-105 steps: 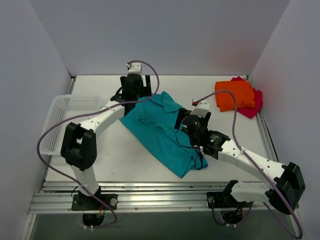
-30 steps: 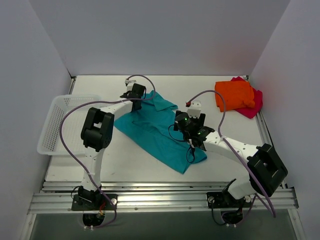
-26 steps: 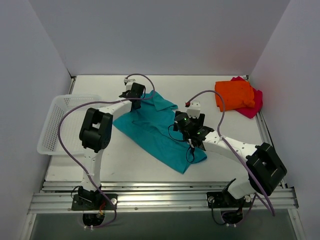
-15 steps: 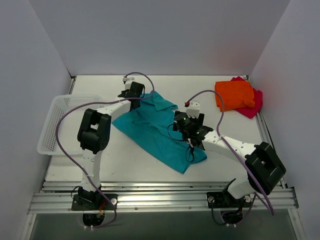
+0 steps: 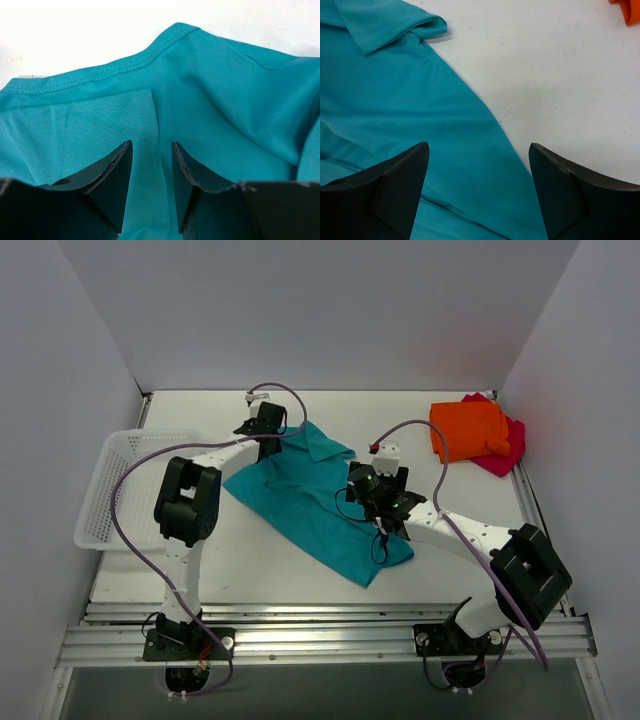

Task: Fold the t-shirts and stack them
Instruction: Flatten out the tshirt

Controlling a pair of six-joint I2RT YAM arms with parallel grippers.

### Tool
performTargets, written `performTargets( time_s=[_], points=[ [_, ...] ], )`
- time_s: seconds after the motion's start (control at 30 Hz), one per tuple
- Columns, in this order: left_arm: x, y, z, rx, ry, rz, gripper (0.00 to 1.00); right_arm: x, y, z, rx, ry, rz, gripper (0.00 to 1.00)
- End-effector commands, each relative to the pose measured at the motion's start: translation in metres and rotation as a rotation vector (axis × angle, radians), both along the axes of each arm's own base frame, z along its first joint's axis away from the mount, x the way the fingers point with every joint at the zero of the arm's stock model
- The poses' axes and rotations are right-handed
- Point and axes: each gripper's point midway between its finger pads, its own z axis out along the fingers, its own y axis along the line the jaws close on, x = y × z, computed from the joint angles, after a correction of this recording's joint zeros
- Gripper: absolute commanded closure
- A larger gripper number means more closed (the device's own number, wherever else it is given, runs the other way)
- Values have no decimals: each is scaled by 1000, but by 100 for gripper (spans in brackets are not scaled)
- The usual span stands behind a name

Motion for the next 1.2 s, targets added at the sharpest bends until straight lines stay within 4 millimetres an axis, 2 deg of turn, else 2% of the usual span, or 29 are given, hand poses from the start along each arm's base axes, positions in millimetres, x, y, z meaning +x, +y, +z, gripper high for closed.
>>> performTargets(
  time_s=[0.0,0.17,0.27,0.33,0.43,0.6,0.63,0.73,0.87,0.97,1.17],
  points=[
    [11,-2,-2,-26,-10,-1,54,10,3,14,22,-35,-17,24],
    [9,2,-14,-22,19,8,54,10,4,11,17,-30,-14,24],
    [8,4,-14,-21,18,13,55,11,5,10,15,-28,-14,24],
    [7,6,-12,-21,14,17,58,11,4,9,13,-25,-15,24],
    [7,7,-9,-20,2,27,70,11,6,6,11,-19,-12,24],
    [6,10,-2,-20,-23,39,76,12,6,3,4,-12,-11,24],
    [6,11,-2,-18,-23,39,83,12,6,3,4,-11,-13,24],
    [5,12,0,-16,-29,43,95,13,6,2,3,-10,-13,24],
    [2,22,6,16,-38,82,98,13,7,0,-5,-5,-14,24],
    [0,23,24,21,-69,85,98,13,6,-1,-9,-4,-16,24],
    [-7,32,75,12,-164,97,98,13,6,-1,-16,-5,-22,24]
  ],
)
